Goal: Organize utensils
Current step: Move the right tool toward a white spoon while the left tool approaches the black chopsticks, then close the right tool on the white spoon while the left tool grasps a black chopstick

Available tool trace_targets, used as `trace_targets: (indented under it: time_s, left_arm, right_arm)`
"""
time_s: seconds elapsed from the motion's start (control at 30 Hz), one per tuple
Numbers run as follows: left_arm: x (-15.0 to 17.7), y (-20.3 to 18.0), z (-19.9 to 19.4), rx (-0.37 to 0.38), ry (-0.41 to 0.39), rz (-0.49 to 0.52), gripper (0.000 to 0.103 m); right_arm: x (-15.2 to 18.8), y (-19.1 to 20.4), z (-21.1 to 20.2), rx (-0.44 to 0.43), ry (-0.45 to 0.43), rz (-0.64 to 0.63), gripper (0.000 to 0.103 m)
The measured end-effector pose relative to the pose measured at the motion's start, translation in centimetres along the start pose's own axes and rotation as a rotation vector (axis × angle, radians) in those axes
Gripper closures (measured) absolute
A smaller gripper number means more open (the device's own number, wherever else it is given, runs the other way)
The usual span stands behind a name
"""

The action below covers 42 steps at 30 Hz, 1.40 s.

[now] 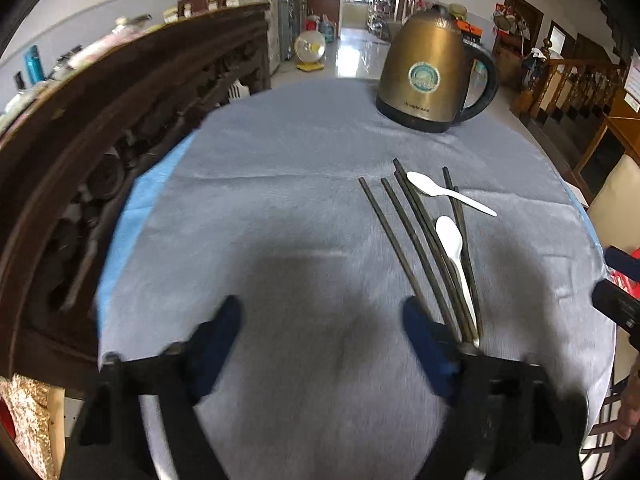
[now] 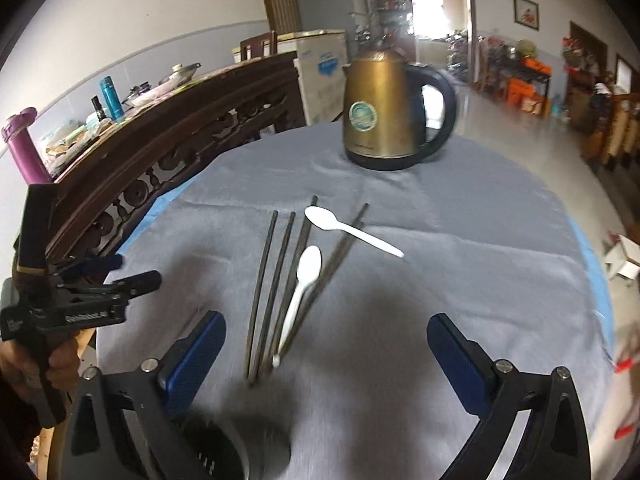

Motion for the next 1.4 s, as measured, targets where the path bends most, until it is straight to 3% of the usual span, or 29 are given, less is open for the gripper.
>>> trace_targets:
  time_s: [0.03,0.17,0.23,0.5,0.9,1.07,1.13,1.3,1.4]
  left_arm:
    - [-0.6,-0.2,0.7,0.018,0.014,0.004,0.037]
    - [-2.2,-1.5,2.5,0.052,0.028,0.048,0.041]
    - [-2.9,-2.0,3.5,0.049,0.034,0.062,0.049]
    - [-6.7,-2.0,8.2,0.057,0.114,-0.005,0.049]
    - [-10.2,-3.2,12.1,0.039,0.117,-0.009,0.05]
    - [-10.5,-3.8,12.2,0.002,0.074,0.067,0.073]
    - [-10.5,-3.7,12.2,0.017,0.067,0.087,0.089]
    - [-9.9,-3.2,11.8,0.052,0.064,0.143,0.094]
    - [-9.0,-3.1,11.5,0.057,0.073,0.195,0.095]
  right_arm:
    - [-0.8,-0.3,1.1,-0.017,0.011,0.001,0.012]
    - [-3.3,-1.7,5.1,-0.064,0.058,0.036,0.027]
    - [-4.0,-2.3,6.8,-0.098,0.084,0.062,0.038]
    - [-6.8,-3.5,11.0,-0.152,0.109,0.097,0.039]
    - [-11.0,-0.6,16.7,-0.148,0.175,-0.145,0.04]
    - [-11.8,0.0,18.7,-0.141,0.187,-0.186,0.053]
    - [-12.1,-0.2,19.5,-0.15,0.22,-0.168,0.067]
    - [-12.0,-0.8,20.2,-0.15,0.28,-0.09,0.094]
    - [-11.2,-1.8,19.8,-0.163,0.319,0.008,0.099]
Point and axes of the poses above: each gripper's, at about its wrist camera, not at the fingertips, and z roughly the way its jaws point, y to its left, x to its underside, the point moved 3 cm from there along z, roughly the way its jaws point, and after that the axes turned 11 degrees about y, right-handed, at the moved point
